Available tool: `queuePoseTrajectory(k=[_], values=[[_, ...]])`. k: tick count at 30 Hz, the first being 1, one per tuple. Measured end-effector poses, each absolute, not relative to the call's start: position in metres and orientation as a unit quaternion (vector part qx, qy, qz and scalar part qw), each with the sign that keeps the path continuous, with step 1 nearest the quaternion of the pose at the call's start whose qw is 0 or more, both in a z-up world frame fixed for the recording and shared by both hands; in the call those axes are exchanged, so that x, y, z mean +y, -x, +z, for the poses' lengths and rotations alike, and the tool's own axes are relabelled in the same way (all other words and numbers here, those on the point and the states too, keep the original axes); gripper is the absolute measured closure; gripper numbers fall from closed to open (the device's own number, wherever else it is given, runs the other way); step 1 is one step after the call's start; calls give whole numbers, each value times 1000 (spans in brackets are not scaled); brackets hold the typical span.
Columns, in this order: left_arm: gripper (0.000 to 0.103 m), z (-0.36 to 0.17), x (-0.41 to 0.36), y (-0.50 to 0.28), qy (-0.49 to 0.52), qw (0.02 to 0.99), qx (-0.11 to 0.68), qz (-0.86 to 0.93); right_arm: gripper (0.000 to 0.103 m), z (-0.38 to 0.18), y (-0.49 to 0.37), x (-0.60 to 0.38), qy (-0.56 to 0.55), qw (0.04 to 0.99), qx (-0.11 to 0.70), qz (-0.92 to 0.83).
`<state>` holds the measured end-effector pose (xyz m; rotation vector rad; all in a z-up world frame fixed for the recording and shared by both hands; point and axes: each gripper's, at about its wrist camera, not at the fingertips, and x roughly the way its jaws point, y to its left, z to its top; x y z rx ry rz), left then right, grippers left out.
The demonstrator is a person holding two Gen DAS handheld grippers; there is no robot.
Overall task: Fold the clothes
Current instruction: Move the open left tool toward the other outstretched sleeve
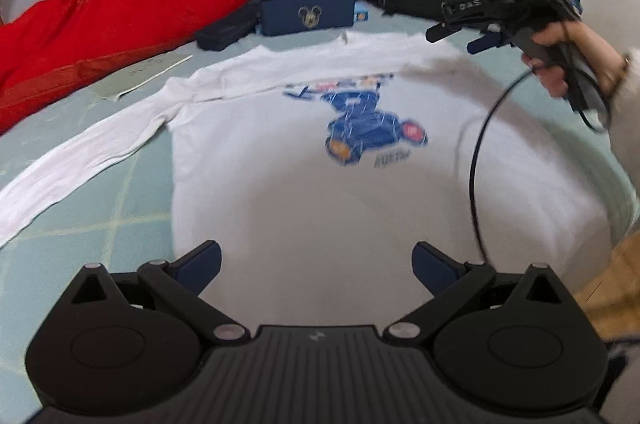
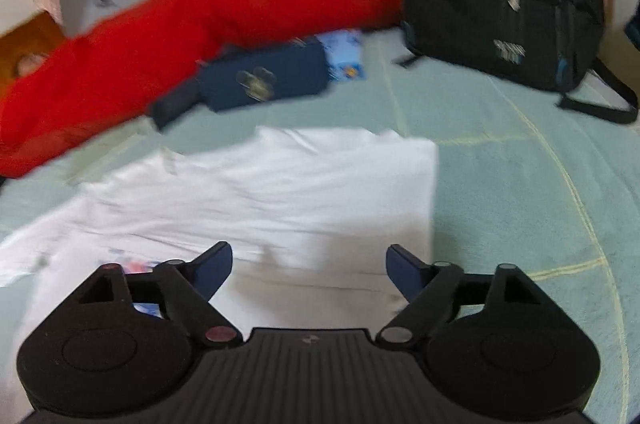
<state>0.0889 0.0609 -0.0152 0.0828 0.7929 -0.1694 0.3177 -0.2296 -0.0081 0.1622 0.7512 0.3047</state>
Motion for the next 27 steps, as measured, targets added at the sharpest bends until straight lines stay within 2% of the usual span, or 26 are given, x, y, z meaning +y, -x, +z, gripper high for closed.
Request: queuePoseTrajectory(k=[5, 12, 16, 22, 27], values=[[2, -45, 61, -111, 5, 903, 417, -103, 7, 13, -281, -216, -77, 919, 336, 191], [2, -23, 109, -105, -19, 928, 368, -53, 0, 16, -251, -210, -95, 912, 319, 239], [2, -10, 136, -102, -33, 940, 340, -24, 0, 14, -243, -195, -127, 895, 317, 288], [2, -22, 245, -104, 49, 941, 330, 61, 0, 14, -234, -159, -145, 861, 324, 364], [2, -49, 308, -110, 121, 929, 335, 102, 0, 19, -232, -133, -114, 858, 322, 383]])
